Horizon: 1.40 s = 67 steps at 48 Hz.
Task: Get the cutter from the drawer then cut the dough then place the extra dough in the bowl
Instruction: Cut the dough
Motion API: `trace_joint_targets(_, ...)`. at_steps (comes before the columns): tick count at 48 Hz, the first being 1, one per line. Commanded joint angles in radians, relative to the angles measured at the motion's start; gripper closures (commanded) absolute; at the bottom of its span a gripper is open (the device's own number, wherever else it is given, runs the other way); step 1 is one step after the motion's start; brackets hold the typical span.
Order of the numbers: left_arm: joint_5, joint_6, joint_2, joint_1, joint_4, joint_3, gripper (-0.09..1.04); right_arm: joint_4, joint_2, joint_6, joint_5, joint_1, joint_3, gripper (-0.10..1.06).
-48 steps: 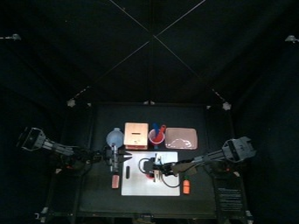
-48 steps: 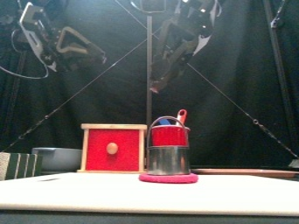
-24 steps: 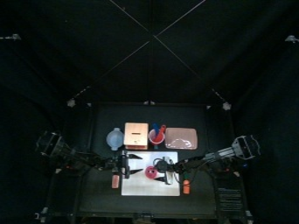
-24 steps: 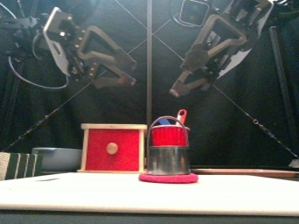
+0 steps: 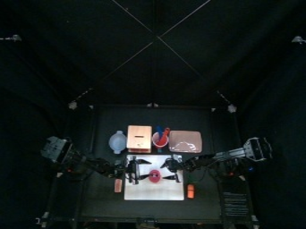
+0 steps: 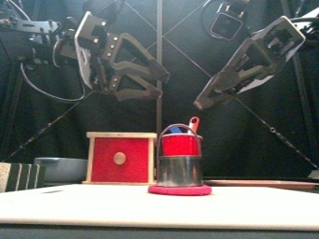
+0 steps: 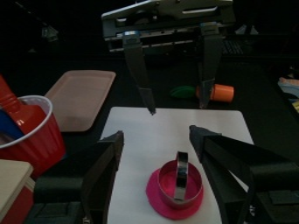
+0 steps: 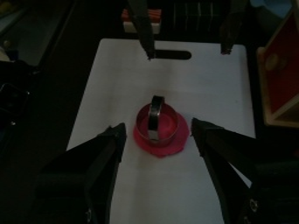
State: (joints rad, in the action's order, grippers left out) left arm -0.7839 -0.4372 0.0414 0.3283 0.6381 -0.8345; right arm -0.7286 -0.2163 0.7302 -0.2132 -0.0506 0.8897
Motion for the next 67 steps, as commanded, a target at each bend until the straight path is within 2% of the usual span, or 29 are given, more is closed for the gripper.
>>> trace_joint_targets(1, -0.071, -0.002, 0.002, 0.023, 0.014, 0.015, 0.01, 0.012, 0.0, -0.006, -0.075, 0.04, -0.003, 0.04)
trace_joint_targets(7, -0.156, 0.0, 0.021, 0.044, 0.031, -0.003, 0.01, 0.061, 0.021, -0.04, -0.121, 0.058, -0.005, 0.04)
trace_joint_targets(13, -0.186, 0.0, 0.041, 0.063, 0.049, -0.002, 0.01, 0.183, 0.043, -0.143, -0.161, 0.061, -0.009, 0.04)
trace_joint_targets(18, -0.186, 0.0, 0.044, 0.067, 0.055, -0.003, 0.01, 0.322, 0.048, -0.241, -0.166, 0.06, -0.009, 0.04)
trace_joint_targets(23, -0.187, 0.0, 0.044, 0.067, 0.055, -0.006, 0.01, 0.471, 0.048, -0.376, -0.184, 0.052, -0.003, 0.04)
trace_joint_targets(28, -0.187, -0.002, 0.044, 0.067, 0.055, -0.008, 0.01, 0.598, 0.049, -0.545, -0.284, 0.026, 0.021, 0.04)
trace_joint_targets(34, -0.187, -0.003, 0.048, 0.066, 0.055, -0.012, 0.01, 0.808, 0.057, -0.758, -0.439, -0.012, 0.08, 0.04)
trace_joint_targets(36, -0.187, -0.002, 0.049, 0.066, 0.055, -0.015, 0.01, 0.854, 0.061, -0.799, -0.472, -0.028, 0.094, 0.04)
trace_joint_targets(38, -0.187, -0.002, 0.051, 0.067, 0.055, -0.018, 0.01, 0.936, 0.074, -0.859, -0.518, -0.06, 0.112, 0.04)
trace_joint_targets(41, -0.187, -0.002, 0.06, 0.067, 0.055, -0.023, 0.01, 1.022, 0.094, -0.916, -0.574, -0.106, 0.127, 0.04)
trace_joint_targets(44, -0.187, 0.0, 0.074, 0.067, 0.057, -0.025, 0.01, 1.104, 0.126, -0.951, -0.629, -0.155, 0.133, 0.04)
trace_joint_targets(47, -0.187, 0.0, 0.094, 0.067, 0.061, -0.02, 0.01, 1.149, 0.163, -0.959, -0.658, -0.189, 0.127, 0.04)
trace_joint_targets(56, -0.187, 0.0, 0.164, 0.074, 0.067, 0.015, 0.01, 1.203, 0.275, -0.954, -0.724, -0.265, 0.086, 0.04)
trace_joint_targets(62, -0.181, 0.0, 0.192, 0.075, 0.069, 0.032, 0.01, 1.239, 0.318, -0.956, -0.729, -0.281, 0.058, 0.04)
trace_joint_targets(67, -0.164, 0.0, 0.199, 0.069, 0.077, 0.034, 0.01, 1.247, 0.341, -0.954, -0.73, -0.282, 0.049, 0.04)
